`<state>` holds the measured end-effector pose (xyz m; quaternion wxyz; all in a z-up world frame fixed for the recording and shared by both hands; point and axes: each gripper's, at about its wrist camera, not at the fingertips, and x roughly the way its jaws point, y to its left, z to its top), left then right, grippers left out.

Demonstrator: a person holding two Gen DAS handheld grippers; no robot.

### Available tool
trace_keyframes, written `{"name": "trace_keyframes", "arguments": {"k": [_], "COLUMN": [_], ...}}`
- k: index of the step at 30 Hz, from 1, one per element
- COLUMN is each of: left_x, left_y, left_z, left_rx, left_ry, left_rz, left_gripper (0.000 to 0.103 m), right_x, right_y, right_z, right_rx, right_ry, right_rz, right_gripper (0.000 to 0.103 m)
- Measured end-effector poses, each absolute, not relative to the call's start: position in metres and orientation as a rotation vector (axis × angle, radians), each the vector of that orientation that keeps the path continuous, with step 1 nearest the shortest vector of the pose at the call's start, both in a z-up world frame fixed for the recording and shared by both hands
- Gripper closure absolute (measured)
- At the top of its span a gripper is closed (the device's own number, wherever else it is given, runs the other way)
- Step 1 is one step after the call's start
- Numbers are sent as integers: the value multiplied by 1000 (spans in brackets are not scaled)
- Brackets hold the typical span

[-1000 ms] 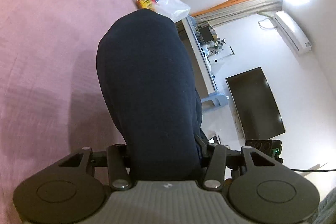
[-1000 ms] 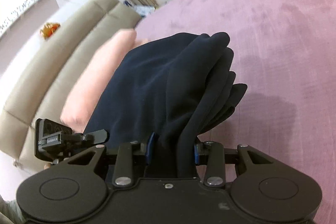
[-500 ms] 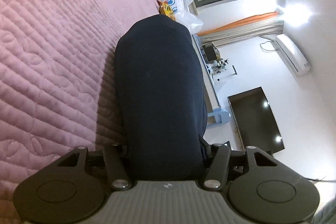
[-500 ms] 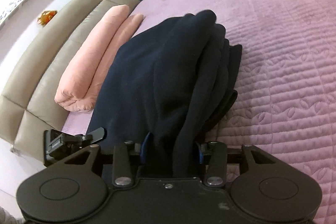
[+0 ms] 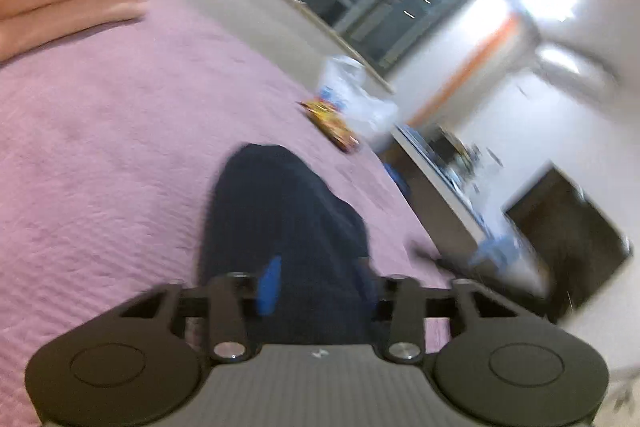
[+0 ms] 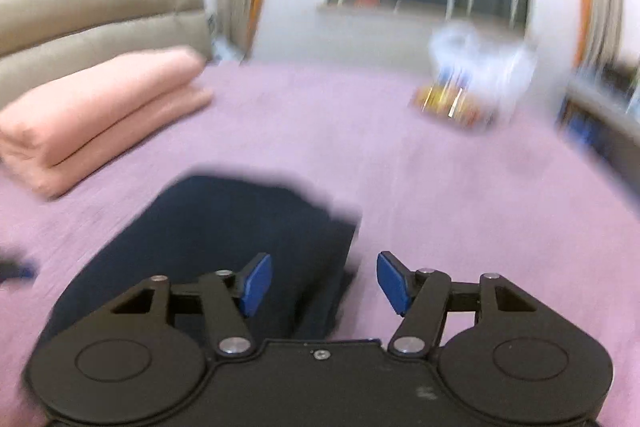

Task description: Fold large clothes

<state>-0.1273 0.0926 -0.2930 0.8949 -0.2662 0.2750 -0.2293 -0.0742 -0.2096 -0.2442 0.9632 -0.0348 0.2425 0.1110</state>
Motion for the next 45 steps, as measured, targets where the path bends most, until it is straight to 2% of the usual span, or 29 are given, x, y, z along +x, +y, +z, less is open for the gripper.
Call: {"name": "trace_keyframes", "arguments": {"k": [2,3,4,6,9,12,14,16,17,19,24,26,29,31,35,38,41,45], "left_x": [-120,-118,-118,-124,-130,-139,-143,-152,-160,-176,-218,-237,-262,-281,-316,-339,-355,-368], "left_y": [75,69,65,69,81,79,71,68,63,52,22,14,1,-6,-9,-7,-3,-2], "left_z": [-305,-314,-322,-333,-338,-334,-328,-318,-312,-293,-246,-227,-202,-184,-146,-121,-101,-81], "left_rx": [-513,-496,-490,-513,-611,-545,-492,-429,-379,-266,-58,-17,48,86,86,82,70,89], "left_ry": [654,698,720,726,754,761,766,763,756,733,653,619,583,552,487,438,401,370], "left_rz": [-507,-501,-502,-509,-550,-542,-531,-519,-508,-486,-431,-420,-372,-326,-209,-136,-78,1], "left_gripper": [86,89,90,96,96,96,96,96,93,90,87,84,81,78,57,48,27,24], "right_x": [-44,-29,-12,12,21,11,-13,-49,-69,-109,-191,-217,-247,-264,-292,-307,-316,-326], "right_y": [-195,-189,-182,-174,-181,-186,-192,-202,-205,-213,-225,-227,-231,-228,-220,-209,-188,-169], "right_z": [-255,-265,-280,-313,-328,-311,-293,-275,-266,-252,-225,-213,-191,-172,-133,-110,-99,-103], "right_rx": [-2,22,34,3,-7,59,84,118,123,118,148,170,209,202,185,177,139,130], "right_ry": [529,578,651,752,756,779,771,756,751,744,765,758,713,664,566,524,507,506], "right_rz": [304,323,324,256,127,43,28,70,84,100,127,107,105,81,66,55,52,66], "right_gripper": [63,69,84,101,103,103,91,87,78,69,66,56,48,29,24,20,19,19]}}
